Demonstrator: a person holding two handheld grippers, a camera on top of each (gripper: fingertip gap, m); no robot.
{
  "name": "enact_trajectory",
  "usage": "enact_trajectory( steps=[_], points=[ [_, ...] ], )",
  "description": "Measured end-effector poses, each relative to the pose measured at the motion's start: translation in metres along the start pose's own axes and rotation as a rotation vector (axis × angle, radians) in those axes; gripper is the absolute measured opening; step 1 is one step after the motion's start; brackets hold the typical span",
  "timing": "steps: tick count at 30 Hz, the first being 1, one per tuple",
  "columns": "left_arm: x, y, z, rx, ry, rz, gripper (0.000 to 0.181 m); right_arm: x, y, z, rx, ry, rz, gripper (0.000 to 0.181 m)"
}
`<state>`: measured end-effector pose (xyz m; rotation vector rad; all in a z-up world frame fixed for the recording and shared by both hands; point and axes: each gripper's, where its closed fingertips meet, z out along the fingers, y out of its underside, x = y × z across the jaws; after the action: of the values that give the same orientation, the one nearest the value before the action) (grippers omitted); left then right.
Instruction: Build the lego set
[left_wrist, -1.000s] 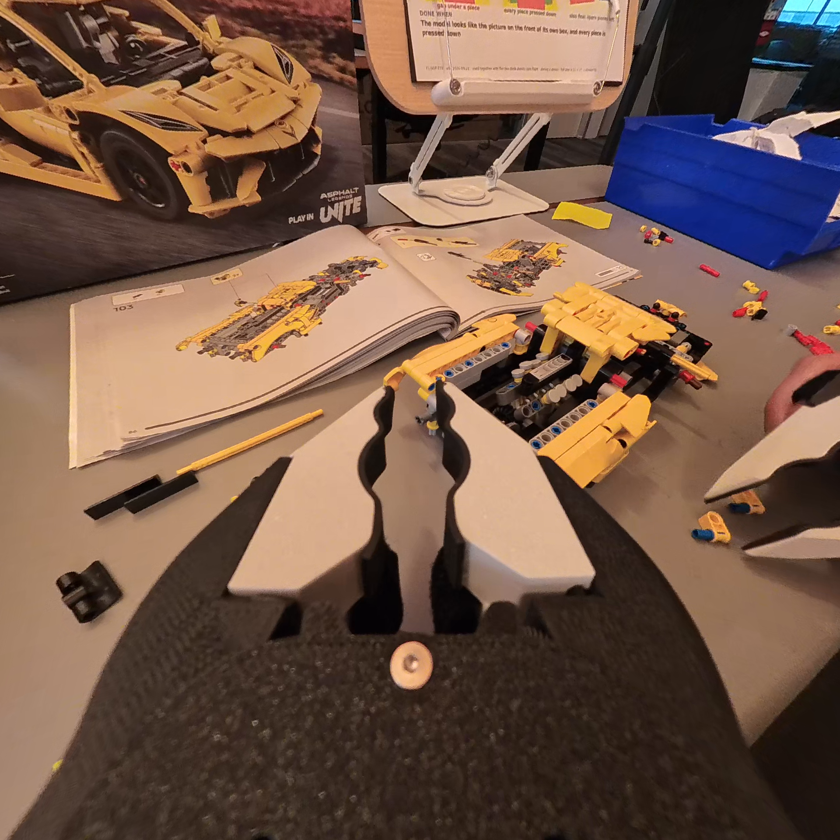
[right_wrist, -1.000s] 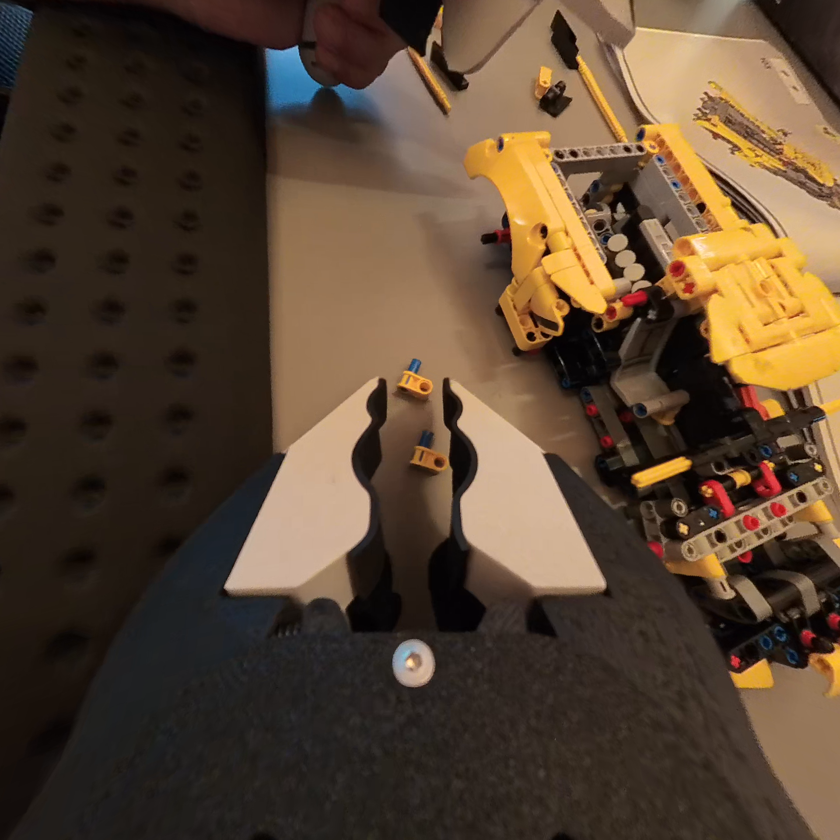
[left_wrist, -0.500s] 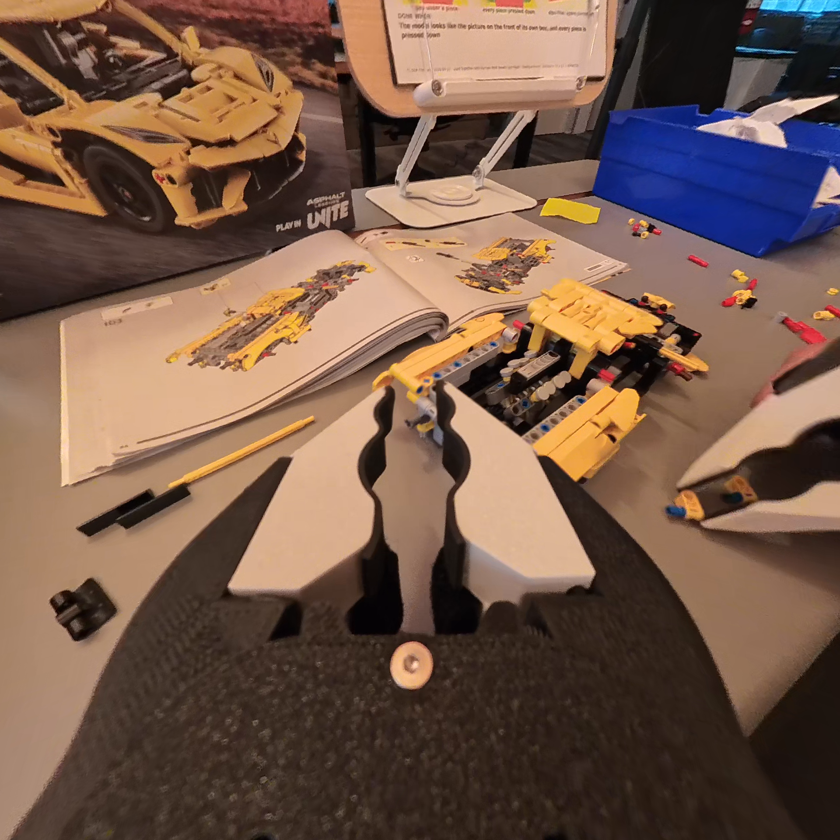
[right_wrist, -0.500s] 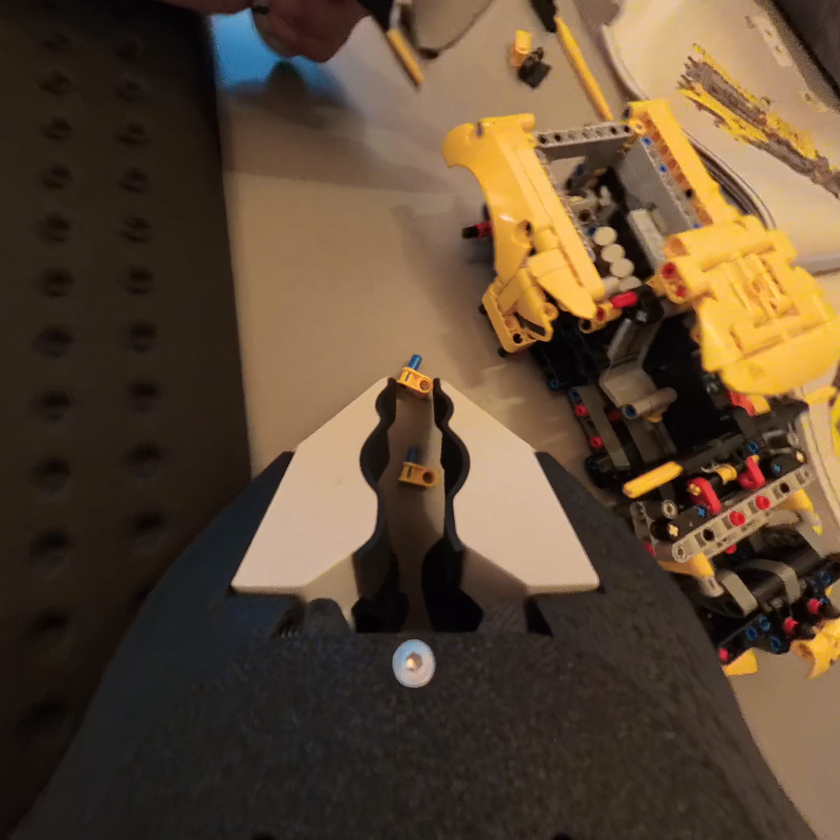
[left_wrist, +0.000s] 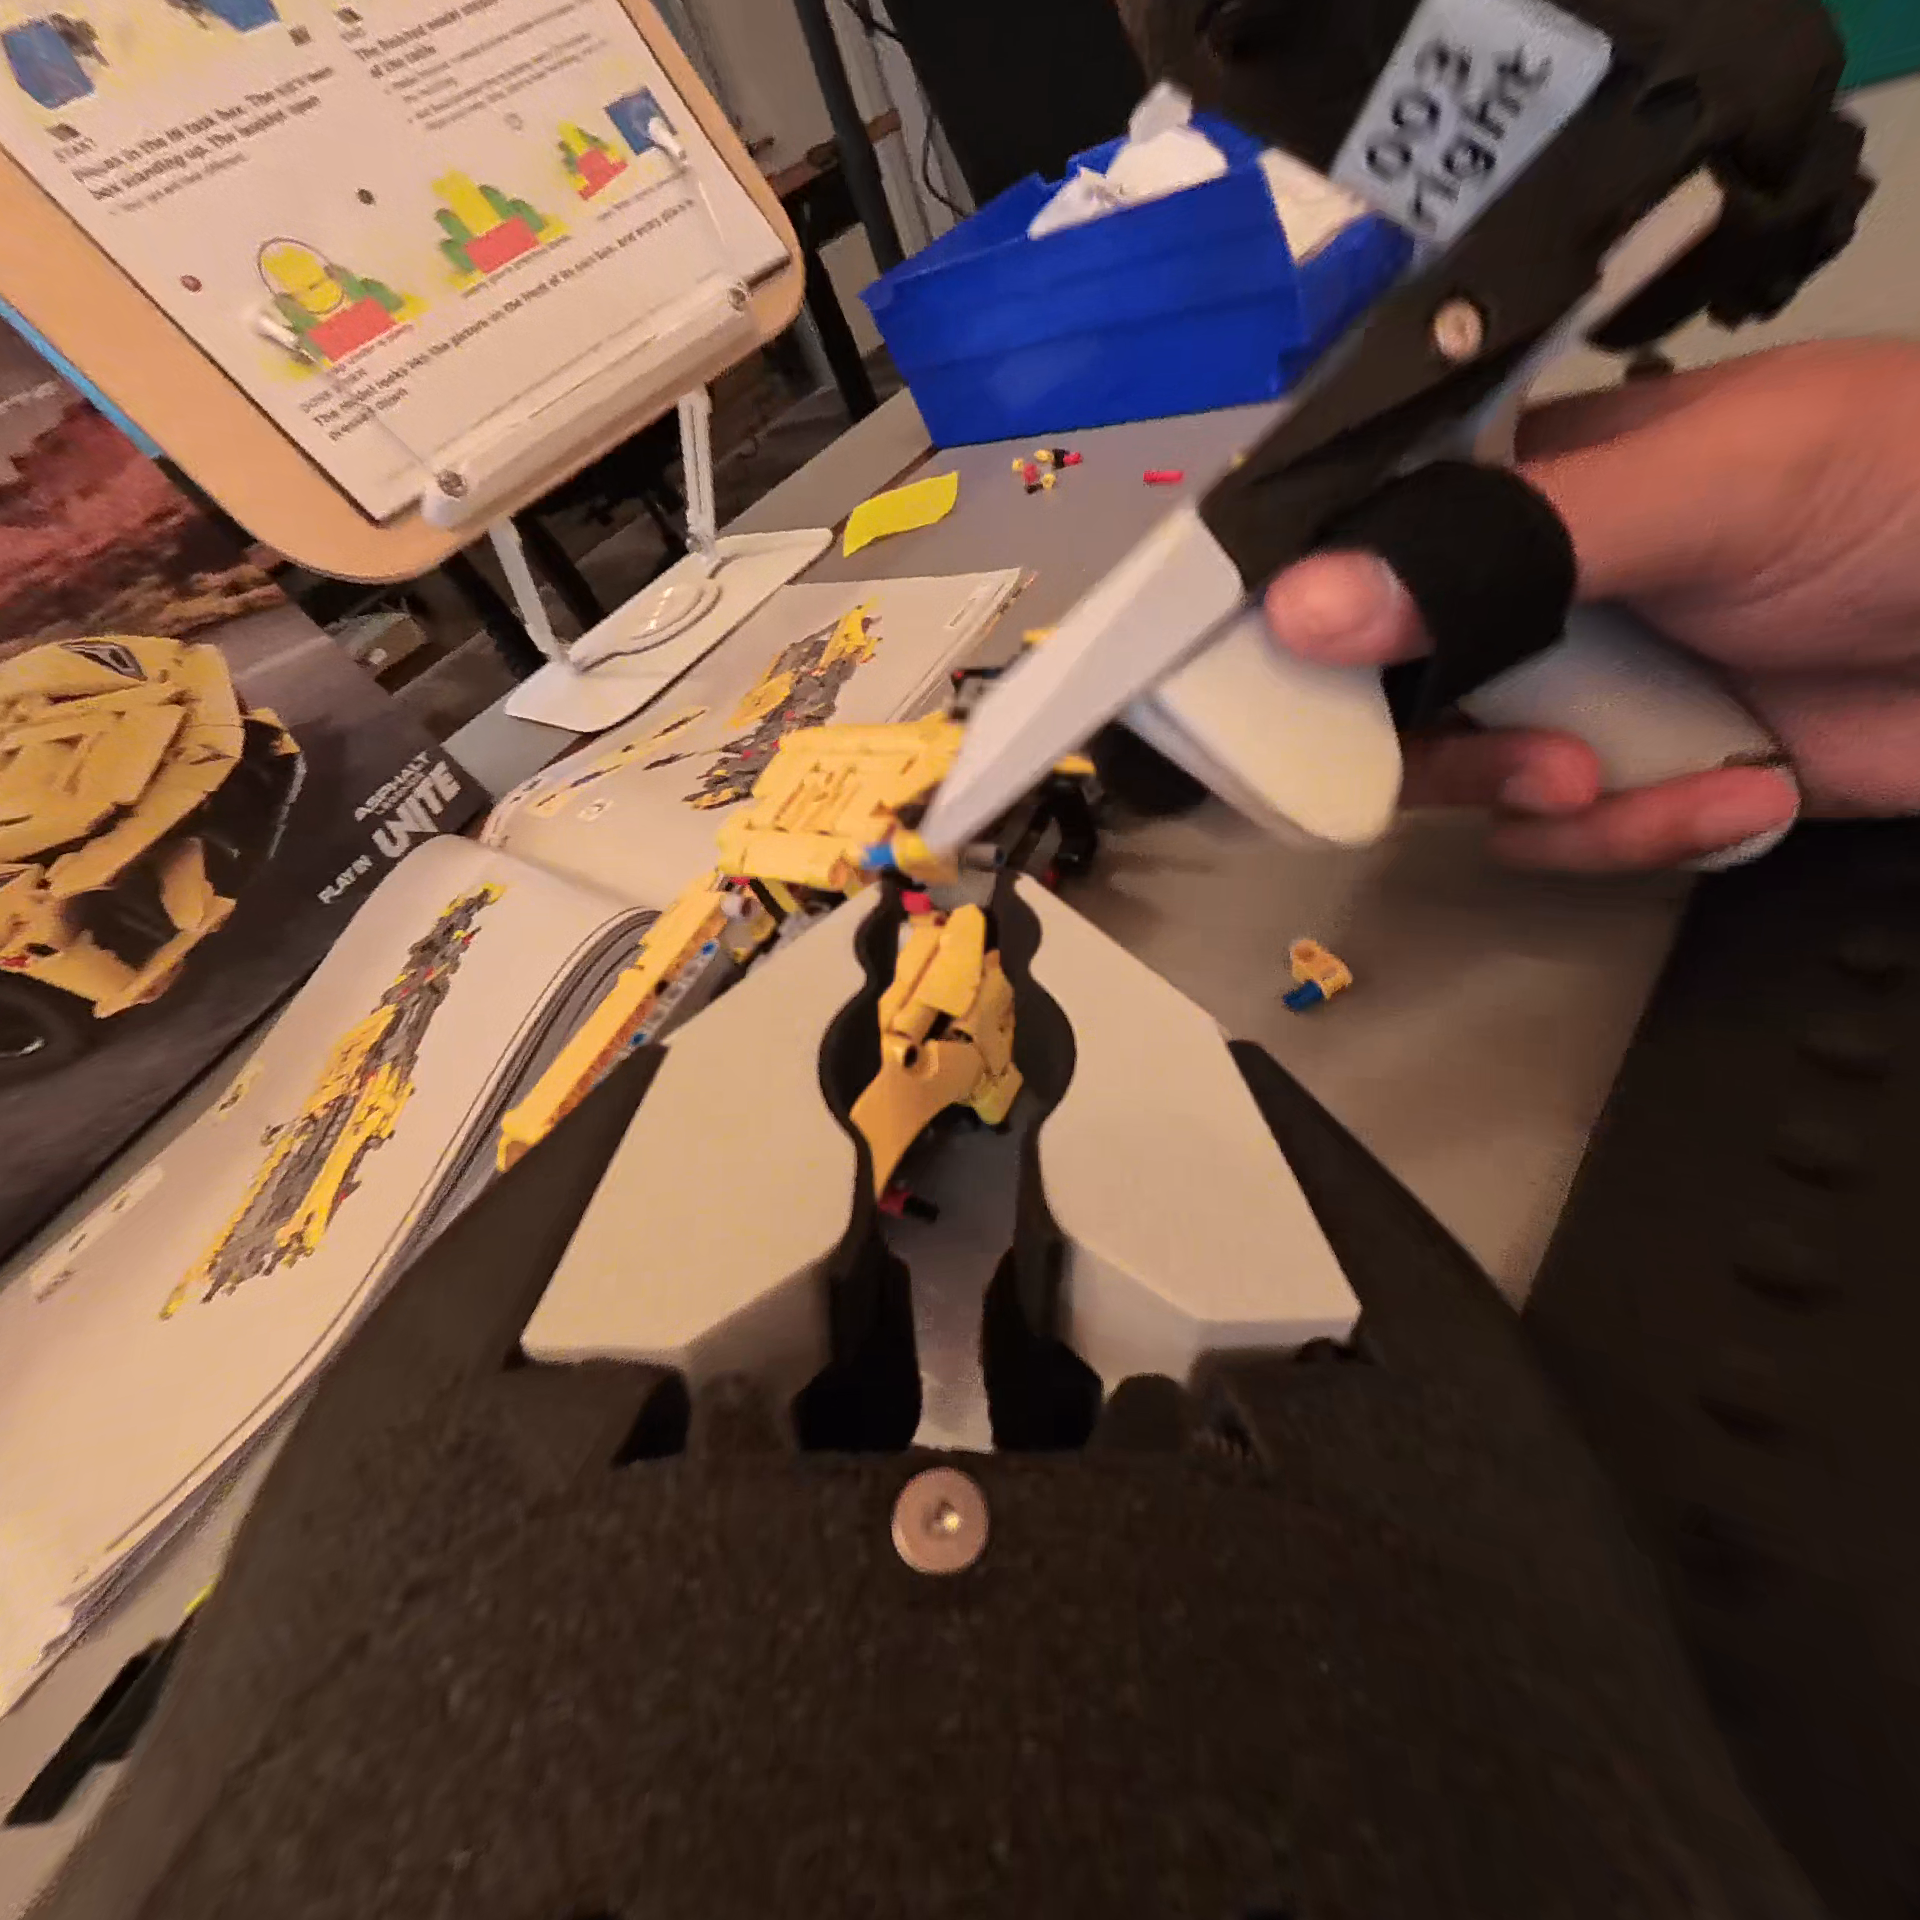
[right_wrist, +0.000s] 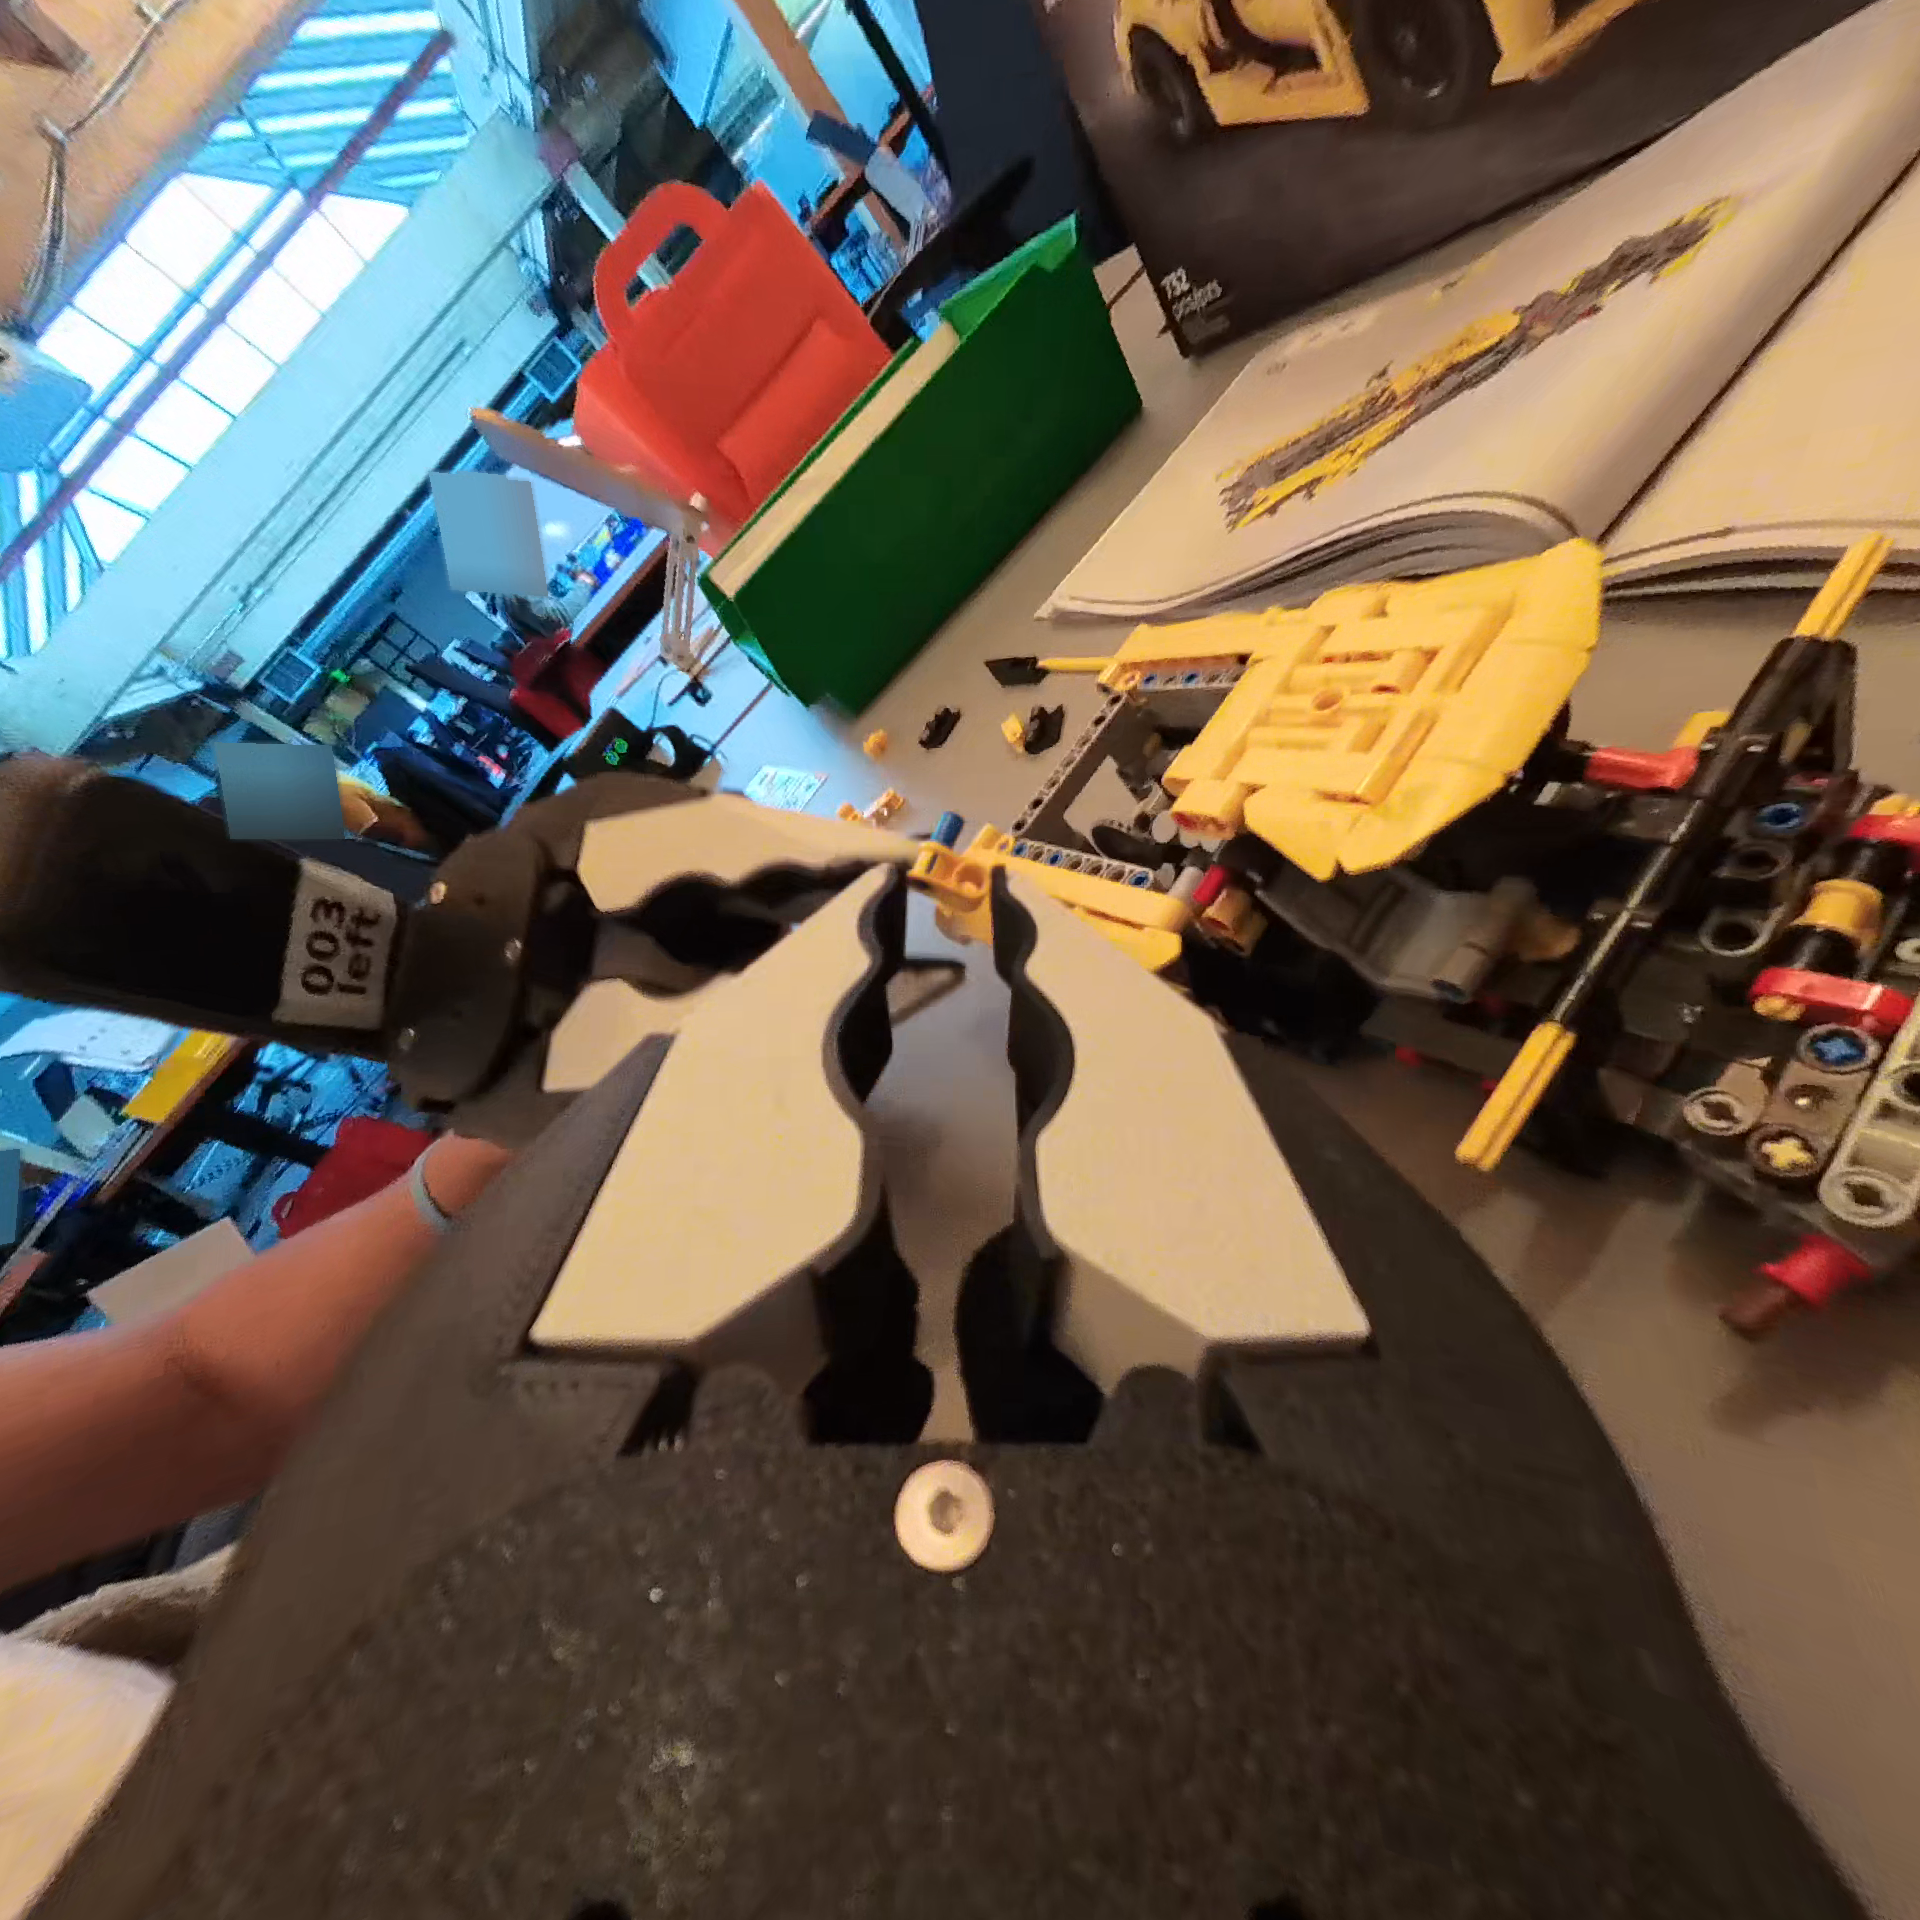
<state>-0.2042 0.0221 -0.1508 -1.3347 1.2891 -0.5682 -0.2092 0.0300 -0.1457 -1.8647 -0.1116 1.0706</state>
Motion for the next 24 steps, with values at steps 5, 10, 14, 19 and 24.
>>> enact_trajectory(
  steps=[5,10,14,19,24],
  points=[
    [-0.005,-0.010,0.004,0.051,0.058,-0.167,0.017,-0.003,-0.002,-0.001,0.017,-0.058,0.051,0.015],
    [-0.002,-0.015,0.002,0.088,0.085,-0.172,0.015,-0.010,-0.005,-0.003,0.050,-0.197,0.229,0.015],
    [-0.005,-0.020,0.002,0.109,0.041,-0.140,0.009,-0.014,-0.009,-0.004,0.088,-0.301,0.370,0.015],
    [-0.006,-0.022,0.003,0.112,0.007,-0.098,0.009,-0.014,-0.011,-0.005,0.102,-0.311,0.370,0.015],
    [-0.003,-0.015,0.003,0.079,0.084,-0.120,0.008,-0.011,-0.016,-0.011,0.093,-0.299,0.337,0.020]
  ],
)
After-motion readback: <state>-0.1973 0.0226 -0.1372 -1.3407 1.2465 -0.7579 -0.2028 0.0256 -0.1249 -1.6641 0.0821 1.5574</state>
